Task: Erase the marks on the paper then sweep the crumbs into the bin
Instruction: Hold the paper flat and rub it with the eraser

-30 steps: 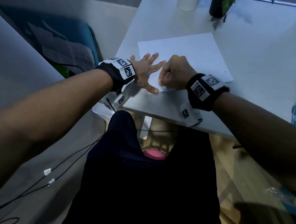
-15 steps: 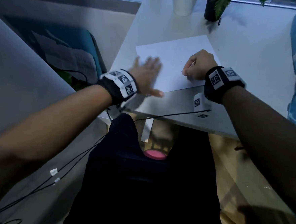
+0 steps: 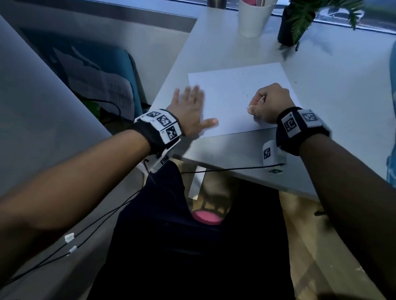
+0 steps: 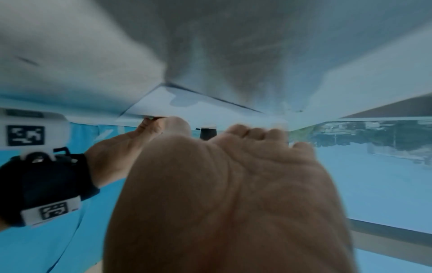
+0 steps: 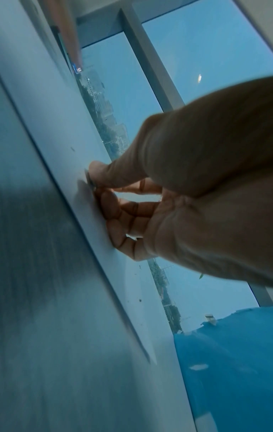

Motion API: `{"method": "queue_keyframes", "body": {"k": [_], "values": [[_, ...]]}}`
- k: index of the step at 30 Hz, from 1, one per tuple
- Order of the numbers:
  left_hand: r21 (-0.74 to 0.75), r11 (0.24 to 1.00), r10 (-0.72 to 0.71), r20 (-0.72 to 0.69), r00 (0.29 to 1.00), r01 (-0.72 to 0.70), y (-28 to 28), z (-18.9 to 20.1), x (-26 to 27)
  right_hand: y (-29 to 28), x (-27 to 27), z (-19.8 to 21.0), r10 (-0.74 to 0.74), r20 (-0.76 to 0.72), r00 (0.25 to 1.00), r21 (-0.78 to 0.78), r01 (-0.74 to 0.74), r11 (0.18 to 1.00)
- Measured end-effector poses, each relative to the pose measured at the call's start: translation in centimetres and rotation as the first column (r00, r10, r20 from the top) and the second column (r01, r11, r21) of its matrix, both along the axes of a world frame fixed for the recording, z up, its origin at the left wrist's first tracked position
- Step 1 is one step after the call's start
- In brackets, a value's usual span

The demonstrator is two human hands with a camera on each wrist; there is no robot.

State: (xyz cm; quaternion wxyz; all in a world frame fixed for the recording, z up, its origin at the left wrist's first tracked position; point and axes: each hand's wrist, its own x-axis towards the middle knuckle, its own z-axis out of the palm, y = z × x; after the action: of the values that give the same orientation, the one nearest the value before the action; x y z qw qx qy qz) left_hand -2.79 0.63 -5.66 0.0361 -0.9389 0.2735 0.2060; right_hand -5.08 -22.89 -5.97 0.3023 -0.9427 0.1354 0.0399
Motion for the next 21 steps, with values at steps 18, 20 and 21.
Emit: {"method": "queue_keyframes", "body": {"k": [18,20,21], "values": [[0.002,1.0,0.014,-0.123,0.992,-0.014,-0.3,-0.9,6.0,3.9,3.5,2.4,0.075,-0.011,0.997,-0.023,-0.075,0.997],[0.0,1.0,0.019,-0.125,0.992,-0.019,-0.3,-0.9,6.0,5.5,4.5,2.5,0.073,0.019,0.997,0.018,-0.073,0.997],[-0.004,1.0,0.017,-0.125,0.992,-0.018,-0.3,-0.9,6.0,5.9,5.1,2.3,0.041,0.028,0.999,0.027,-0.042,0.999]]}}
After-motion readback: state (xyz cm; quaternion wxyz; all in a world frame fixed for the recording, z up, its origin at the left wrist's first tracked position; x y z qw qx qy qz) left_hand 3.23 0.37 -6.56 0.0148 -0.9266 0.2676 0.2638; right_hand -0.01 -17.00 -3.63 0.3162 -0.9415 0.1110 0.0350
